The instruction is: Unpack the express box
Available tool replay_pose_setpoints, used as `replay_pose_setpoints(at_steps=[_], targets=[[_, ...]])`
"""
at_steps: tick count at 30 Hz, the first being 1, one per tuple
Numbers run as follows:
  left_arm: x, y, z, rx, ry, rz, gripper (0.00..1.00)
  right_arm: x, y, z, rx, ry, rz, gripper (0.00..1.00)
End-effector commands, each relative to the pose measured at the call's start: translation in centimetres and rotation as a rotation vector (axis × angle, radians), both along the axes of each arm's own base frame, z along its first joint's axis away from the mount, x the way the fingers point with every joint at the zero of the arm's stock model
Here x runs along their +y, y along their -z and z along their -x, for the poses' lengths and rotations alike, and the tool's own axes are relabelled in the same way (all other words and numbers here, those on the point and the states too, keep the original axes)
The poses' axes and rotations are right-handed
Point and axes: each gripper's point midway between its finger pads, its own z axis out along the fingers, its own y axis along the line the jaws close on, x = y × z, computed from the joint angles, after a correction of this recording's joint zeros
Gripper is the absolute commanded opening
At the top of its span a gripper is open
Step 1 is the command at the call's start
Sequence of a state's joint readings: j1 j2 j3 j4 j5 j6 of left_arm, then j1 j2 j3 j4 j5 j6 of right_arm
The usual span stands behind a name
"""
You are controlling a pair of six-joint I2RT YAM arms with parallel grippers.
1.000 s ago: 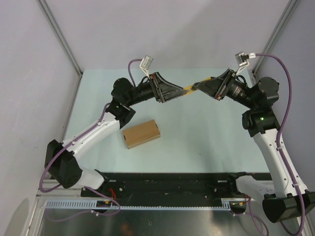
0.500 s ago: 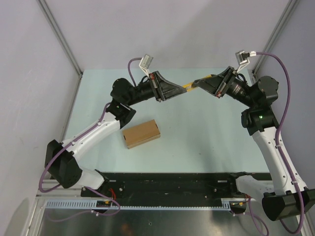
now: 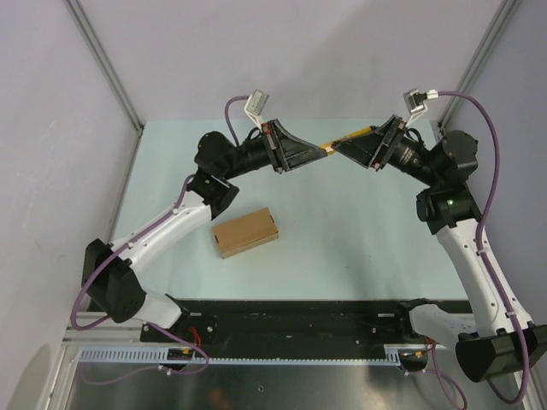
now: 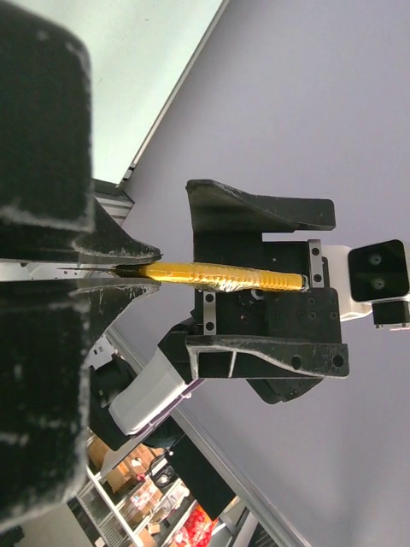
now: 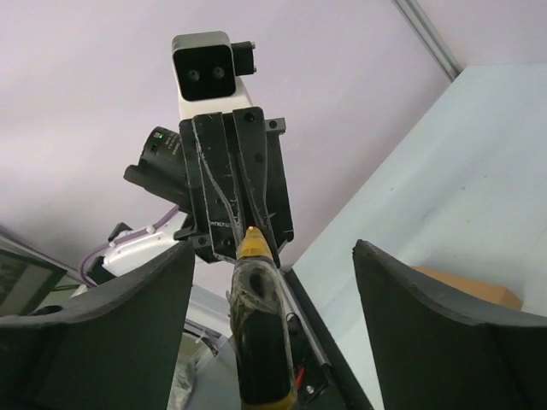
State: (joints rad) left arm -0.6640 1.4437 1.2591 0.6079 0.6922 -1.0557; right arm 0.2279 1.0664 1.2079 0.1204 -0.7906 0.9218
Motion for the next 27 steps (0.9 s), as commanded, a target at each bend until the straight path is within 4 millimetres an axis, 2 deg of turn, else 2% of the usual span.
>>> replay_pose_setpoints(at_steps=[1, 5, 13, 18, 23, 27], targets=[[0.7, -2.5, 1.3, -0.063, 0.013, 0.049, 0.0, 0.1, -0.9, 1.3, -0.037, -0.033, 0.004, 0.82], [0.9, -2.1, 1.5, -0.056, 0.014, 0.045, 0.0, 0.0, -1.5, 2.1, -0.049, -0.036, -0.009, 0.87], [1.1, -1.8, 1.9, -0.05, 0.022, 0.041, 0.0, -0.5, -2.3, 1.6, 0.031, -0.014, -0.079, 0.93], [1.1, -1.0, 2.1, -0.032, 0.022, 0.029, 0.0, -0.8, -2.9, 2.1, 0.006, -0.007, -0.084, 0.93], [0.6, -0.5, 2.6, -0.02, 0.061, 0.011, 0.0, -0.5, -2.4, 2.2, 0.024, -0.031, -0.074, 0.87], [0.2, 0.2, 2.2, -0.018, 0.064, -0.009, 0.0, -0.4, -1.7, 2.2, 0.045, -0.021, -0.053, 0.83]])
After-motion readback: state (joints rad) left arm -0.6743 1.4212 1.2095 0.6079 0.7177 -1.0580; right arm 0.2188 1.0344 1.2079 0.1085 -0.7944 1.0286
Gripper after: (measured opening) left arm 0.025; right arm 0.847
